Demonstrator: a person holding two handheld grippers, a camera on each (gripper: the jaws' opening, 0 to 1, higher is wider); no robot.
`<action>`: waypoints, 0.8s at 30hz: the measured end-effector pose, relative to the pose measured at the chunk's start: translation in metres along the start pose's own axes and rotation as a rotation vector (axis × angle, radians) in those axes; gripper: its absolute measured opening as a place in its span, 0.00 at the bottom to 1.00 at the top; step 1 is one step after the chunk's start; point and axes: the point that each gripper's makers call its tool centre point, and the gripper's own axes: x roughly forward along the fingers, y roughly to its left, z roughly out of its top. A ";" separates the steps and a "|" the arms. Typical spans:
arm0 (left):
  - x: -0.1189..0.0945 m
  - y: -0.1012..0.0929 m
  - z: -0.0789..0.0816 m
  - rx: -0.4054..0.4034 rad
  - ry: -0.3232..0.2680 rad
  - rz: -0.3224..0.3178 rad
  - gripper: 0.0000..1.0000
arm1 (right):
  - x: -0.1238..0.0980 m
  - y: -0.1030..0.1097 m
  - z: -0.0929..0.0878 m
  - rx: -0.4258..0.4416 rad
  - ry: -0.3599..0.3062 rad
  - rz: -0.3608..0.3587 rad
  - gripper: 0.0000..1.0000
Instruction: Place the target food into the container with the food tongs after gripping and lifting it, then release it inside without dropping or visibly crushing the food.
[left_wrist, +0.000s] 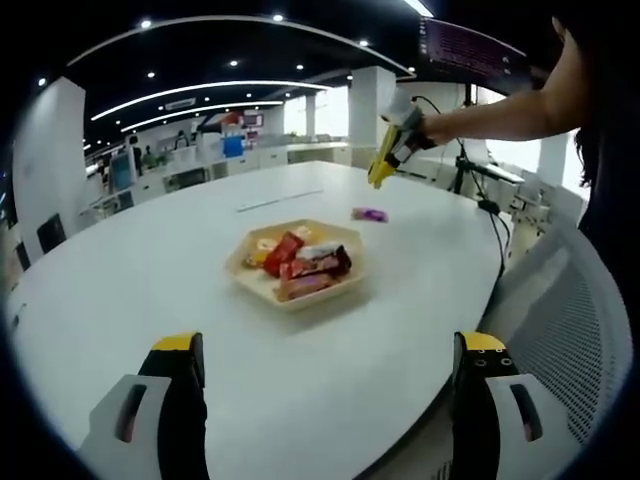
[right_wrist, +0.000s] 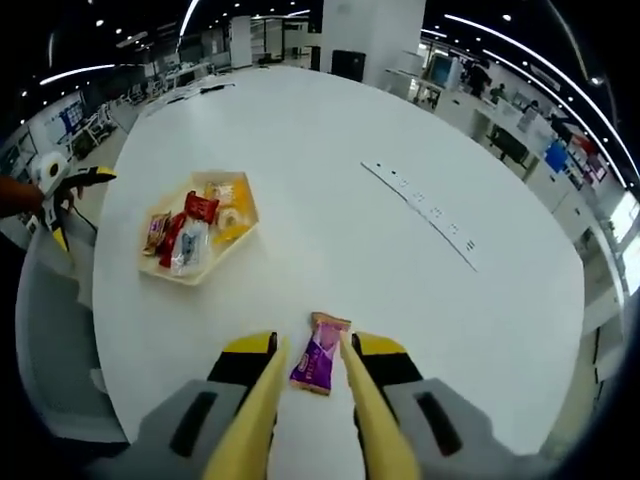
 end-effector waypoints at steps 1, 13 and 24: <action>0.000 0.000 0.000 0.000 0.002 0.001 1.00 | 0.002 -0.001 -0.001 0.005 0.003 0.002 0.29; 0.001 0.001 -0.003 -0.004 0.013 0.003 1.00 | 0.036 -0.006 -0.024 0.067 0.026 -0.024 0.29; 0.002 0.001 -0.006 -0.009 0.027 -0.002 1.00 | 0.054 -0.010 -0.037 0.141 0.048 -0.018 0.29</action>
